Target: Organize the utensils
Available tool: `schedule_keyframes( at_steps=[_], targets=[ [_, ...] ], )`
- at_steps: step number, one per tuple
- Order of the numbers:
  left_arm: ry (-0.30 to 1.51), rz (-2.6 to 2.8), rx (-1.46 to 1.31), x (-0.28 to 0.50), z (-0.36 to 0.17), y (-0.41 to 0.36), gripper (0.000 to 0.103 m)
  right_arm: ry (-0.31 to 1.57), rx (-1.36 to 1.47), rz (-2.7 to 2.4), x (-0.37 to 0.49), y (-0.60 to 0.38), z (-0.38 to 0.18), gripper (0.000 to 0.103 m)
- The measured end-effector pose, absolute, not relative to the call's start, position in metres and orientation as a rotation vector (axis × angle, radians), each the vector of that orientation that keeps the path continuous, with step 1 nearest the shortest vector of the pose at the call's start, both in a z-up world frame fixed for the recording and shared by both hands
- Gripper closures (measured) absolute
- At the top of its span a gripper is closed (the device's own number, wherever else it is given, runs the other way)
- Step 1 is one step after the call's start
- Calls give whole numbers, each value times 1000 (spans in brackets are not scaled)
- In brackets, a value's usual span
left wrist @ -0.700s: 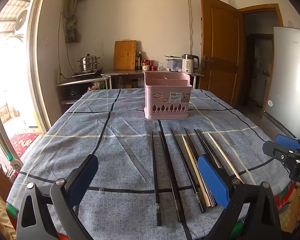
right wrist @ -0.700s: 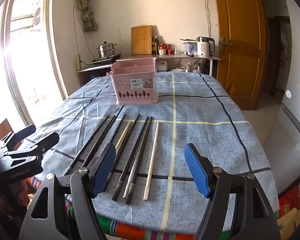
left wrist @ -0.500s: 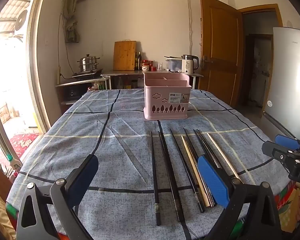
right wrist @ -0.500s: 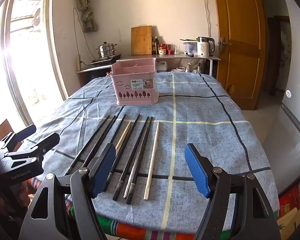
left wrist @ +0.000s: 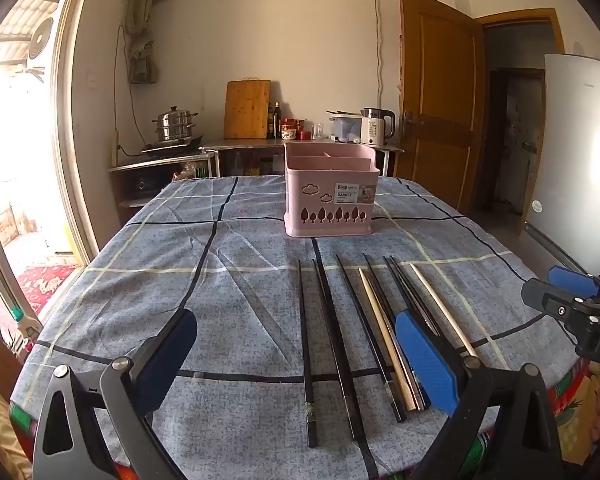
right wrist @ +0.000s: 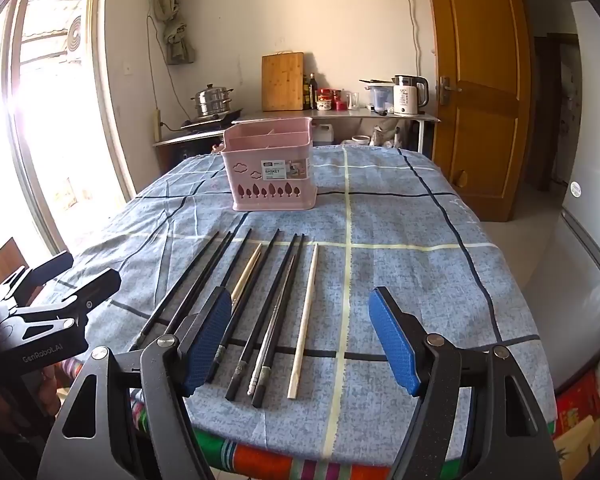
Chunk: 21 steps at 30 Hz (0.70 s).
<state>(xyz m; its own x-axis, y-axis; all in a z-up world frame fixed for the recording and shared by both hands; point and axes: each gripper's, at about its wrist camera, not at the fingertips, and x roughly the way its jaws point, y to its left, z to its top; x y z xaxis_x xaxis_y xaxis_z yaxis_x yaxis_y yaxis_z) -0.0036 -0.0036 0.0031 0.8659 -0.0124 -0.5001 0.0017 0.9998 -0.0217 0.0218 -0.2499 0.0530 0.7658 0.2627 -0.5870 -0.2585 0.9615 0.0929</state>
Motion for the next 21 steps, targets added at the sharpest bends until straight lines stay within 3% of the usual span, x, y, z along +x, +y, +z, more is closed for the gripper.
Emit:
schedule_keyframes(
  at_steps=[21],
  targets=[
    [517, -14, -19, -7, 6, -4, 2, 634, 8, 281, 23, -250, 53, 31]
  ],
)
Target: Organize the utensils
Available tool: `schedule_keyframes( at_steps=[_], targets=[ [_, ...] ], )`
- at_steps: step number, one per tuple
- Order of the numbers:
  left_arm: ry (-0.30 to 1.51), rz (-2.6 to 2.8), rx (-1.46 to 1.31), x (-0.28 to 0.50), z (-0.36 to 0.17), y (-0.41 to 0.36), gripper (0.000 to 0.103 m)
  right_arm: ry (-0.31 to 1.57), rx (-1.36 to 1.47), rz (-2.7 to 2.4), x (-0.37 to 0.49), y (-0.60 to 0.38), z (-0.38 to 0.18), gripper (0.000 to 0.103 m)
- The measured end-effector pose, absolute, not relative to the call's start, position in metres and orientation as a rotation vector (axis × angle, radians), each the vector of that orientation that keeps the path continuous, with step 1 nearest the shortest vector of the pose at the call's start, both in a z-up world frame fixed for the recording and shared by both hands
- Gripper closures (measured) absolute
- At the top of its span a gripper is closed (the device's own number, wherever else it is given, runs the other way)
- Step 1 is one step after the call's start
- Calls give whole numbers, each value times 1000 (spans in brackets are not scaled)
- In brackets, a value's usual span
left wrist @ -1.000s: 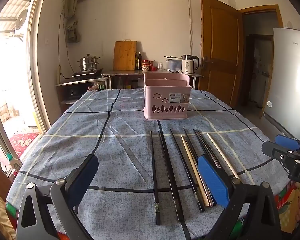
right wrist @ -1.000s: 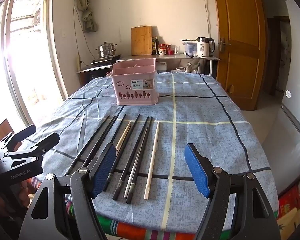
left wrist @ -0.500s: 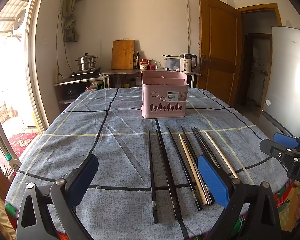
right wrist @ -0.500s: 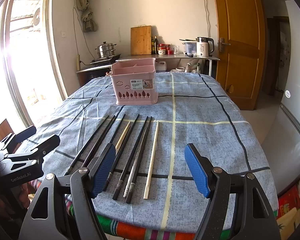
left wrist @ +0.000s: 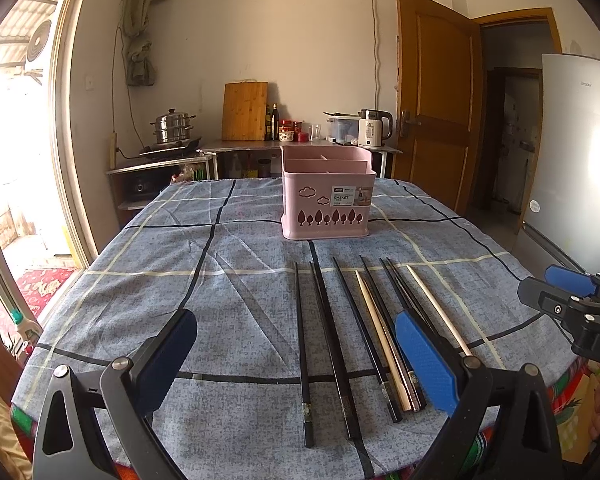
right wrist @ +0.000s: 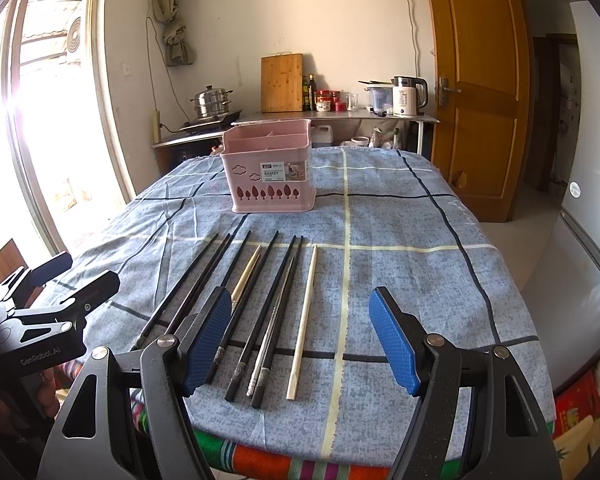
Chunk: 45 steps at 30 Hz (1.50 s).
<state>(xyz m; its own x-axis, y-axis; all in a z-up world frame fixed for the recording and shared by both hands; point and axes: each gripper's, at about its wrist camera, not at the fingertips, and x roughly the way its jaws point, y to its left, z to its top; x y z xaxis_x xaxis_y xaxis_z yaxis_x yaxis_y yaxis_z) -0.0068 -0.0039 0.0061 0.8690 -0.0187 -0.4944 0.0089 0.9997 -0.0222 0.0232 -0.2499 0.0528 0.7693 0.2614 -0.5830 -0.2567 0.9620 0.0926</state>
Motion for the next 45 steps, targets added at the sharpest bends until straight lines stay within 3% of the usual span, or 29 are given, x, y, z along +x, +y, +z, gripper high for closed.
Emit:
schedule_keyframes(
  at_steps=[45],
  targets=[
    [506, -25, -18, -14, 6, -10, 2, 620, 8, 279, 18, -253, 60, 31]
  ],
)
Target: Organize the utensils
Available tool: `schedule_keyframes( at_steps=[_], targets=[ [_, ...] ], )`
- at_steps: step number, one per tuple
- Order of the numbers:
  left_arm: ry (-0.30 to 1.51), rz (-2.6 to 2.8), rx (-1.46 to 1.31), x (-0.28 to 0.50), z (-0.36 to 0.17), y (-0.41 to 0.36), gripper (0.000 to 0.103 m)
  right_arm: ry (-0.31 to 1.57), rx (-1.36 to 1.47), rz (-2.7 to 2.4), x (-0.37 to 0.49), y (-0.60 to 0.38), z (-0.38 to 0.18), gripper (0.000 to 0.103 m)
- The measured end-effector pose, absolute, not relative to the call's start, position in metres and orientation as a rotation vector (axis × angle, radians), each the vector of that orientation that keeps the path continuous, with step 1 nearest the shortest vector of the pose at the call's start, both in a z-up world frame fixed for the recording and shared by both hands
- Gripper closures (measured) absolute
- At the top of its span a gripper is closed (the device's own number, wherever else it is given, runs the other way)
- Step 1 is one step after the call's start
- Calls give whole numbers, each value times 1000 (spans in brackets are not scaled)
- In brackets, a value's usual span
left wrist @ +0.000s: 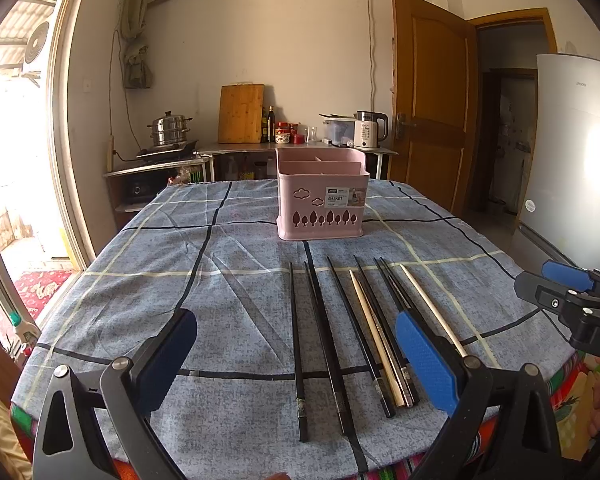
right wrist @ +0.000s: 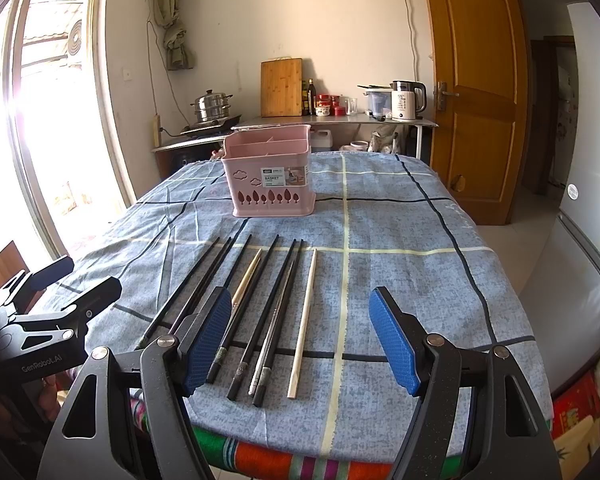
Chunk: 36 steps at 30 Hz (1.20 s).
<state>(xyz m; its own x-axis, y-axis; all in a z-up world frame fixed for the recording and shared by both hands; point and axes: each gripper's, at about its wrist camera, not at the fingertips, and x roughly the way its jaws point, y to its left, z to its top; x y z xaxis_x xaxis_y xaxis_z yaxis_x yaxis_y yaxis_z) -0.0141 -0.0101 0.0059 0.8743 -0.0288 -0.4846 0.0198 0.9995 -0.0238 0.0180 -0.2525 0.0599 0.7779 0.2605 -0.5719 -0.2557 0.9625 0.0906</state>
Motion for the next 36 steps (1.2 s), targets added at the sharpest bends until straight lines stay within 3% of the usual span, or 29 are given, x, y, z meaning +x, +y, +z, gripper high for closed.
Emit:
schedule_keyframes(
  at_steps=[22, 34, 36],
  targets=[
    [557, -42, -19, 6, -8, -4, 2, 660, 7, 277, 31, -249, 47, 31],
    [697, -49, -59, 73, -24, 16, 2, 719, -12, 304, 76, -233, 35, 31],
    [736, -45, -92, 88, -28, 22, 8, 733, -10, 309, 86, -230, 33, 31]
  ],
)
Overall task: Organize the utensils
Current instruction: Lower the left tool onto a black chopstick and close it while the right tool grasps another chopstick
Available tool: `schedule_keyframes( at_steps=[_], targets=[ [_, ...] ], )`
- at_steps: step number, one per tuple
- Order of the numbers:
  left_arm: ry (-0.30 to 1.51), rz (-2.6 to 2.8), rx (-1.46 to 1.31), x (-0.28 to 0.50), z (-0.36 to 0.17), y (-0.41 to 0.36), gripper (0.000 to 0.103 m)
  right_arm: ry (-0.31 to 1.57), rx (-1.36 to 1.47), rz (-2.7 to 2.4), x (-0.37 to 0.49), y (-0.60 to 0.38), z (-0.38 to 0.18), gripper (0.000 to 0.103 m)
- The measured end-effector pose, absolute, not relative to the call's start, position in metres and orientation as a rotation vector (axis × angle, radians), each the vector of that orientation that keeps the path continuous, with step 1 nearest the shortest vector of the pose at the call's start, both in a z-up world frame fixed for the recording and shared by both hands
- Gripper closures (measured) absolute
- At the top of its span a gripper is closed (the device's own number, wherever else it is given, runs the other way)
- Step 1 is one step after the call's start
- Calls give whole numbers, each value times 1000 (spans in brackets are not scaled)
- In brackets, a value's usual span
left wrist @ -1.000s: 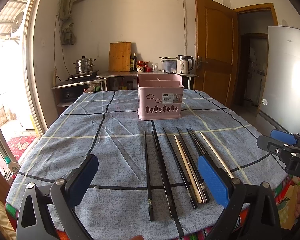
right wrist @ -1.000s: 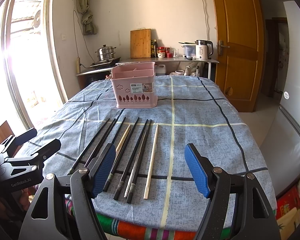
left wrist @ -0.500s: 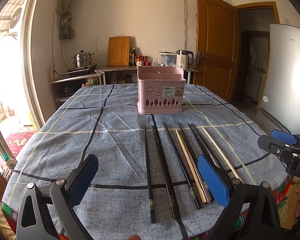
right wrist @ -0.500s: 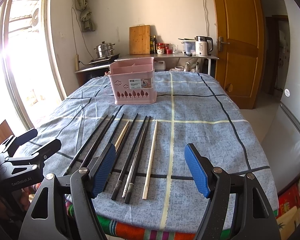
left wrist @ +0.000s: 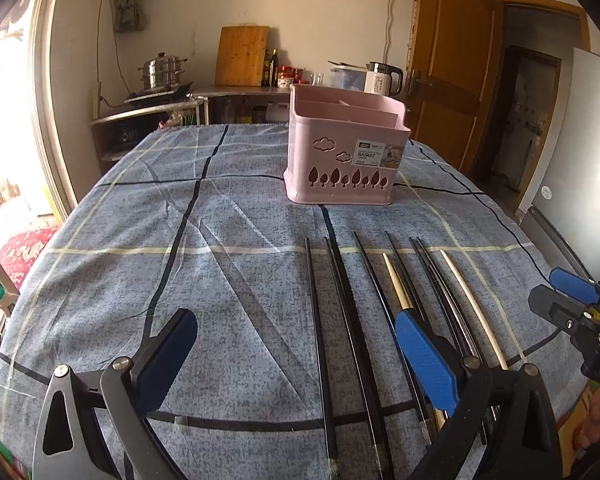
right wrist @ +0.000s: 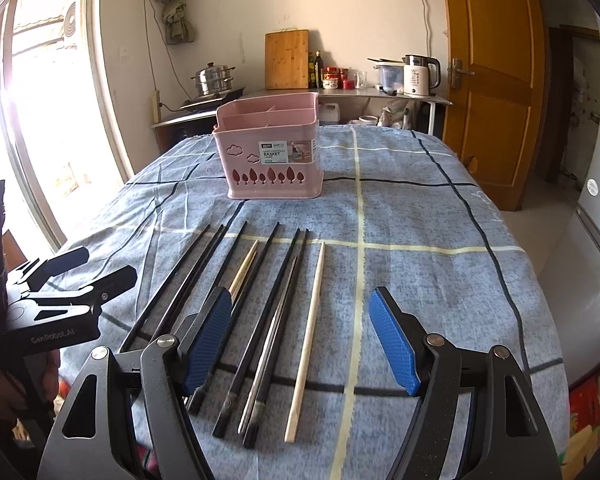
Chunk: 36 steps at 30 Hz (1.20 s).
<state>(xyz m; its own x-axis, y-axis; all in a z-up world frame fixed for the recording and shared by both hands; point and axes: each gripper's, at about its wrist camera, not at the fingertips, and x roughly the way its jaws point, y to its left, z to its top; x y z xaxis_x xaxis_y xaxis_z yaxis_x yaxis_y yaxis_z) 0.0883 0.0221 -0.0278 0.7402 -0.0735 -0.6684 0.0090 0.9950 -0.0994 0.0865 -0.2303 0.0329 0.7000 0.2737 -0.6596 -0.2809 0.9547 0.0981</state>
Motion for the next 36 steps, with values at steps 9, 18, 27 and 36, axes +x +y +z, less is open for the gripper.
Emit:
schedule_keyframes(
  at_steps=[9, 18, 27, 36],
  targets=[
    [867, -66, -74, 148, -48, 26, 19, 828, -38, 325, 146, -213, 16, 61],
    [938, -79, -90, 188, -61, 29, 34, 943, -30, 344, 200, -202, -7, 85],
    [971, -84, -57, 201, -69, 24, 46, 1020, -44, 338, 222, -196, -23, 91],
    [979, -86, 27, 208, -70, 11, 52, 1063, -63, 330, 235, -191, -30, 94]
  ],
)
